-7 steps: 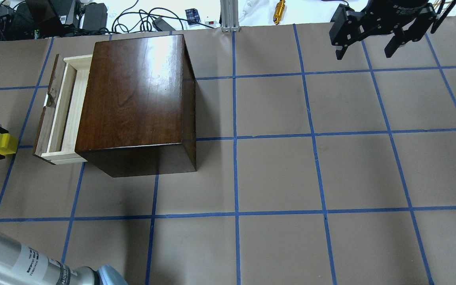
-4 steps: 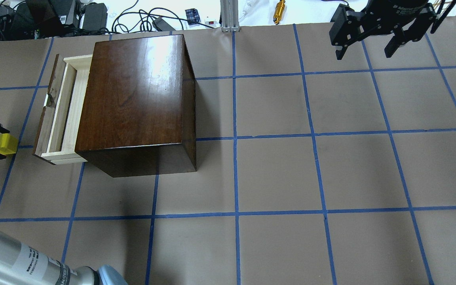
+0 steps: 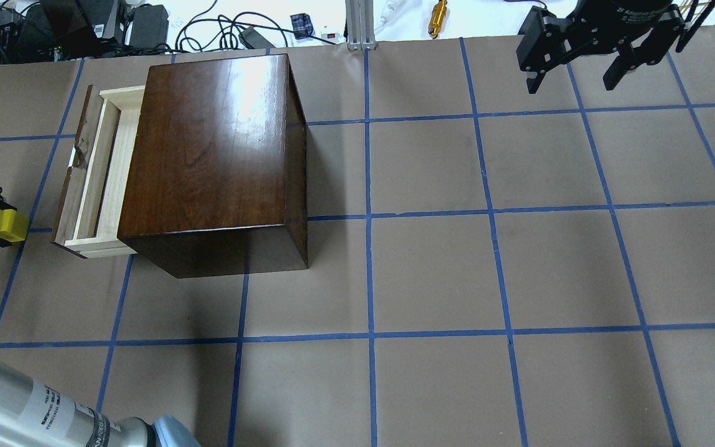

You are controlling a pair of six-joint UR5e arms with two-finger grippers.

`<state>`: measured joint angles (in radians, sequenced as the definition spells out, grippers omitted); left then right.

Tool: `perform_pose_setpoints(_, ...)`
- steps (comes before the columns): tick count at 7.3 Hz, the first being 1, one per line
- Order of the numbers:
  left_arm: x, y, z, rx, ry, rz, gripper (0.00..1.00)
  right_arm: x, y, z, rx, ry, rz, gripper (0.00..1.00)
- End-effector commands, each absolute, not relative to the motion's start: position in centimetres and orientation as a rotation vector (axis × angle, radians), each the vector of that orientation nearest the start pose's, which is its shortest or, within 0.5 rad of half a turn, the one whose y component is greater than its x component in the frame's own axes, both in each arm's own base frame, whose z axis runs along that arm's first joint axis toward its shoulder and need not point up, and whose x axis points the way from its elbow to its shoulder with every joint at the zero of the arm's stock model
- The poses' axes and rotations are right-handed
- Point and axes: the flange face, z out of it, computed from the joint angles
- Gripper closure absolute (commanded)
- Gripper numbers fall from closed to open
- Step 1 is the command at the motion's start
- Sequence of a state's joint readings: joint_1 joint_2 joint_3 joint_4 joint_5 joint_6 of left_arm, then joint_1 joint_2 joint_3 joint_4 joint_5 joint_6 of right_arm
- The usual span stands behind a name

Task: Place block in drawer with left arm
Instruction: 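Close the left gripper on the yellow cube and lift it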

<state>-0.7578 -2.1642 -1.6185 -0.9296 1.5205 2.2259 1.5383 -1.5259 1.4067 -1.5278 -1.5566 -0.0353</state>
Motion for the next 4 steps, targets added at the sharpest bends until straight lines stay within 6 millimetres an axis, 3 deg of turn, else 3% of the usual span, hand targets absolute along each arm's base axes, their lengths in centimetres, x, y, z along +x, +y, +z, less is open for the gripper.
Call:
perform_pose_setpoints(1,37.95,-54.97,18.16,2.049,2.367,-0.082,0.41,11.81,-52.0,54.14,-0.006,3.127,-0.118,0.0)
perform_pose_setpoints(3,37.9,-54.93,18.08,2.051,2.369,-0.082,0.57,11.81,-52.0,54.15,-0.006,3.127,-0.118,0.0)
perform_pose_setpoints(4,37.99,-54.94,18.15,2.048,2.37,-0.089,0.71,11.8,-52.0,54.14,-0.006,3.128,-0.118,0.0)
